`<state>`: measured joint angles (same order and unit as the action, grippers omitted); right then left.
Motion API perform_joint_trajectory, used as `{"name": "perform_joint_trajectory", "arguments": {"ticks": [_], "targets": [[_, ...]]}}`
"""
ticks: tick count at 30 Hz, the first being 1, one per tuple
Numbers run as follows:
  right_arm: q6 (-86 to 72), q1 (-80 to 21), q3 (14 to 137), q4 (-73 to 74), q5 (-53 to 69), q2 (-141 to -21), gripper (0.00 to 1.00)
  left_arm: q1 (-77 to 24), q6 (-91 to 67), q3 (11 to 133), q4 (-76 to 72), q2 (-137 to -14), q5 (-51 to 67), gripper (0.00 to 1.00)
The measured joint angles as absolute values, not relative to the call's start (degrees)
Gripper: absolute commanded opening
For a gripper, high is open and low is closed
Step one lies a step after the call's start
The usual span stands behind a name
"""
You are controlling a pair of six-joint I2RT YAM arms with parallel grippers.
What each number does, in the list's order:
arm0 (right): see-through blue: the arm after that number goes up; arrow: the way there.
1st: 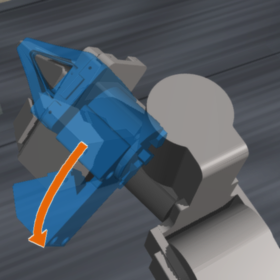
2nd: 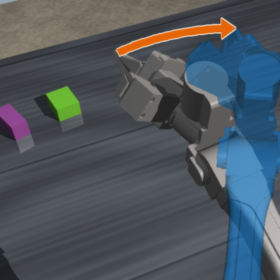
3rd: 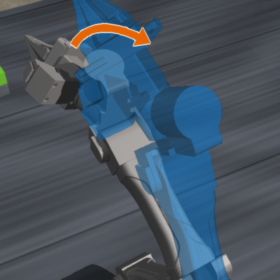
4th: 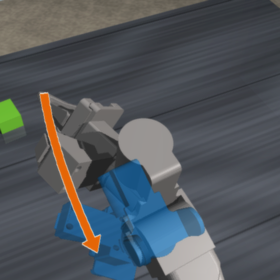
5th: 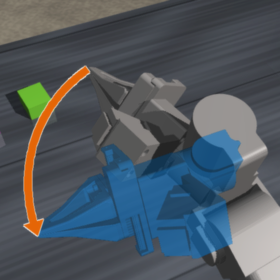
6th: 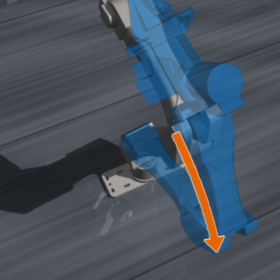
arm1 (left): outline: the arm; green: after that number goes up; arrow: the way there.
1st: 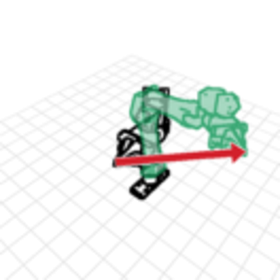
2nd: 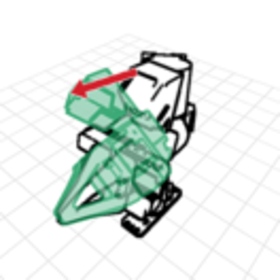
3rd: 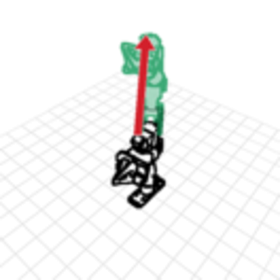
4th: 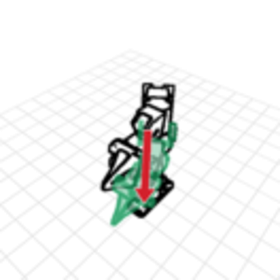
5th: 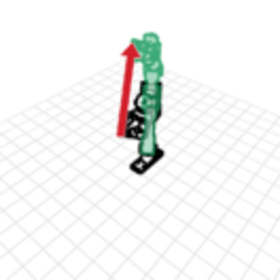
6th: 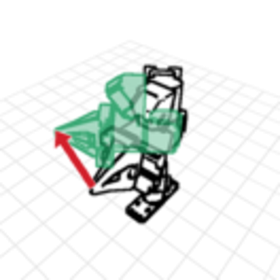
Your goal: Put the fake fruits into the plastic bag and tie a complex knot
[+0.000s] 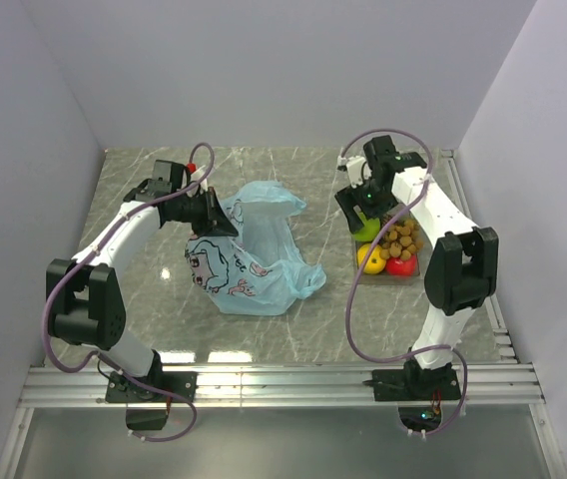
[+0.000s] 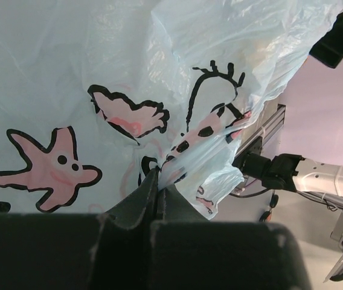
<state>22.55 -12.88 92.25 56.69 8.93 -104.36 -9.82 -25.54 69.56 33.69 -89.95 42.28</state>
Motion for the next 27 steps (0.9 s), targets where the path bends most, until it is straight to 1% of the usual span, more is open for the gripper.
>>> {"name": "perform_joint_trajectory", "arguments": {"ticks": [6, 10, 13, 16, 20, 23, 27], "targets": [[20.86, -12.60, 98.30, 58.52, 14.00, -102.35, 0.61, -9.10, -26.15, 69.56, 33.26, -90.54, 45.25, 0.00], [19.20, -12.60, 99.44, 58.74, 21.56, -98.21, 0.59, -8.64, -28.51, 69.54, 30.81, -91.13, 49.87, 0.00], [17.56, -12.75, 99.44, 58.72, 28.21, -94.72, 0.55, -8.64, -31.38, 69.49, 27.42, -91.13, 54.04, 0.00], [15.92, -13.41, 99.44, 58.19, 33.91, -91.96, 0.54, -8.64, -36.29, 68.31, 20.97, -91.13, 58.78, 0.00], [13.82, -16.12, 99.33, 55.77, 38.06, -89.32, 0.52, -8.67, -43.92, 64.31, 10.28, -91.24, 63.64, 0.00], [12.67, -18.90, 98.70, 52.93, 39.33, -87.50, 0.50, -8.97, -48.99, 61.93, 2.96, -92.05, 66.46, 0.00], [12.69, -23.51, 96.99, 49.43, 38.59, -86.28, 0.47, -9.78, -57.28, 57.56, -10.46, -93.76, 69.60, 0.00]]}}
